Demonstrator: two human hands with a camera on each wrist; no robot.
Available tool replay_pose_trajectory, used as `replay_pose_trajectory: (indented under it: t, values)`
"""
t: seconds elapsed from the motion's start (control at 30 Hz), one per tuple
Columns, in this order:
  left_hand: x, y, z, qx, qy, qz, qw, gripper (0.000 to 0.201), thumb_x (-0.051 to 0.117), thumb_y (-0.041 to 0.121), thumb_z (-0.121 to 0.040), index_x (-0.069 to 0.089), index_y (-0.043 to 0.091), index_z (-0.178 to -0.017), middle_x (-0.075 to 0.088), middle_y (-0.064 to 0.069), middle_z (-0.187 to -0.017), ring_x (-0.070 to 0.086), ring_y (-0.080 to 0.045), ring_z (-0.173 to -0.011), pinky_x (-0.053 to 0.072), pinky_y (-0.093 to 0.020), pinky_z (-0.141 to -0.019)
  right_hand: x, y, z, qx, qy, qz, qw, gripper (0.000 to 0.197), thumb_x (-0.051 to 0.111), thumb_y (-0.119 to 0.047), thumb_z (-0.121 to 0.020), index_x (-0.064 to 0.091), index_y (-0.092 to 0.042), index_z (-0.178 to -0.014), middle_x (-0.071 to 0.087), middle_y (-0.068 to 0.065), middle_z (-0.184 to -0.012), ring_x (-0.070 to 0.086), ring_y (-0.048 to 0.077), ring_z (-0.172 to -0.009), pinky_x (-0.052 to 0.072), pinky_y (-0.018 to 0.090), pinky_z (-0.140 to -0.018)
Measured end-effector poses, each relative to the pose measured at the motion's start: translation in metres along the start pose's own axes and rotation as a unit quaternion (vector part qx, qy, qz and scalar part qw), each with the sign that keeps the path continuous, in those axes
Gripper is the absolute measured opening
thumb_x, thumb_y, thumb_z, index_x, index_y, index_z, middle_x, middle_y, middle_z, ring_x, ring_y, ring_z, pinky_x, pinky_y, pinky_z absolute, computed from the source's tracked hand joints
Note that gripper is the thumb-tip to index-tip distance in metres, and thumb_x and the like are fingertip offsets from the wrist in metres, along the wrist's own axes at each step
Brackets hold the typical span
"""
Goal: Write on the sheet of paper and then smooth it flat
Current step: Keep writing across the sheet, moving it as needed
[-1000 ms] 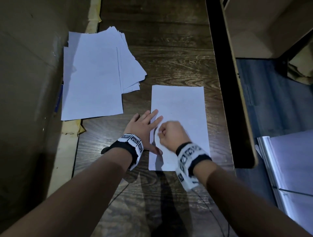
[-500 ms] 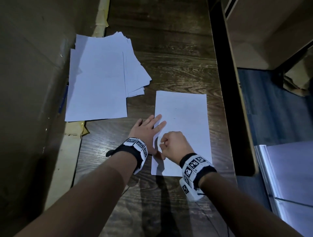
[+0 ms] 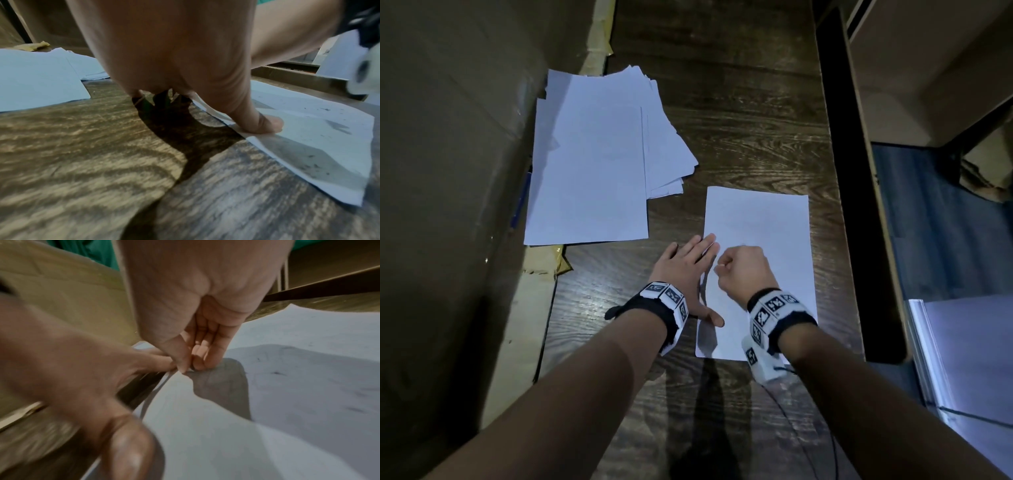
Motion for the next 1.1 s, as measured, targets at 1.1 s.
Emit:
replay_pose_trajectory:
  t: [1.1]
  values:
    - [-0.001,0.003,0.0,-0.023,-0.003,-0.005,1.0,0.135,0.072,0.076,-0.071,-0.015,0.026,-0.161,-0.023,0.01,-0.167,-0.015,-0.014,-0.155,0.001,-0.048,-0.126,0.017,0.007,0.033,-0.07,-0.092,0.037,0.993,0.015,0.056,-0.011,-0.08,0.068,-0.013,-0.07,0.066,0.004,-0.066,0.065,0.023,-0.064,0.059,0.038,-0.063]
Point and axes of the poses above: each hand's wrist, its own z-axis away from the middle knuckle, its own x-axis out of the palm, y = z × x, the point moved 2 cm from there along -z, towards the middle knuckle
